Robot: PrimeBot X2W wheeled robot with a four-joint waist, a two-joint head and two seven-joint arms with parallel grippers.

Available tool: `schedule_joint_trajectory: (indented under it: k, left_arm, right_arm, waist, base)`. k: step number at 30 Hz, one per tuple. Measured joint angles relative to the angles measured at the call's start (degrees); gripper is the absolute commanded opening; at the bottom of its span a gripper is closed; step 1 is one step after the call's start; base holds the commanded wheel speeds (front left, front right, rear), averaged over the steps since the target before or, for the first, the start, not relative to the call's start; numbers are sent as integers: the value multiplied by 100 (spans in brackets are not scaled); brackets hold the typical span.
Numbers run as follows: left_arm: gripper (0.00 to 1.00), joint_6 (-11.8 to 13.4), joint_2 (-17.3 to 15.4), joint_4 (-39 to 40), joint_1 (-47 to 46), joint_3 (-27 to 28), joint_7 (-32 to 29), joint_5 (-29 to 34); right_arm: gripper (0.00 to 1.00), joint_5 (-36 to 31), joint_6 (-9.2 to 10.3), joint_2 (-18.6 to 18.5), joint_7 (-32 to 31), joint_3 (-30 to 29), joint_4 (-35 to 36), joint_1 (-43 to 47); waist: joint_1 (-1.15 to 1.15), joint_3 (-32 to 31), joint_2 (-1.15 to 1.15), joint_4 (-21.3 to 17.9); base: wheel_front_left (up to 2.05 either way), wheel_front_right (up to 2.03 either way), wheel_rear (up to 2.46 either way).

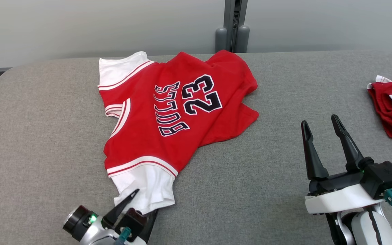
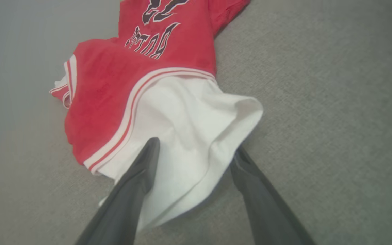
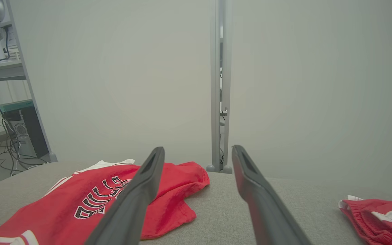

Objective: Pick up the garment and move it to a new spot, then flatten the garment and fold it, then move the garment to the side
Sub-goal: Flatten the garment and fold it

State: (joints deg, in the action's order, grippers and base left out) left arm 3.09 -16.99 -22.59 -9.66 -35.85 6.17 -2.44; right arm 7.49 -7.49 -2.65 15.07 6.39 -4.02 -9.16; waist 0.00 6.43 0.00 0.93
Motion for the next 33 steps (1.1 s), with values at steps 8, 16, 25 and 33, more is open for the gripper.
schedule_joint_trajectory:
  k: [8, 16, 25, 33]
  left_arm:
    - [100, 368, 26, 606, -101, 712, 642, -545]
    - [100, 660, 74, 1588, -143, 1344, 871, -823]
    - [100, 854, 299, 1723, -143, 1849, 883, -899]
    - [100, 623, 965, 1260, -42, 2584, 891, -1138]
  right_arm:
    - [100, -62, 0, 0, 0, -75, -9, 14]
    - [100, -100, 0, -1, 0, -146, -10, 10]
    - [100, -148, 0, -1, 0, -138, -71, -104]
    - [100, -194, 0, -1, -1, -177, -209, -244]
  waist:
    - [0, 28, 0, 28]
    - [0, 67, 0, 70]
    - [0, 181, 0, 47]
    - [0, 358, 0, 0]
  base:
    - [0, 0, 0]
    - [0, 0, 0]
    - [0, 0, 0]
    - [0, 0, 0]
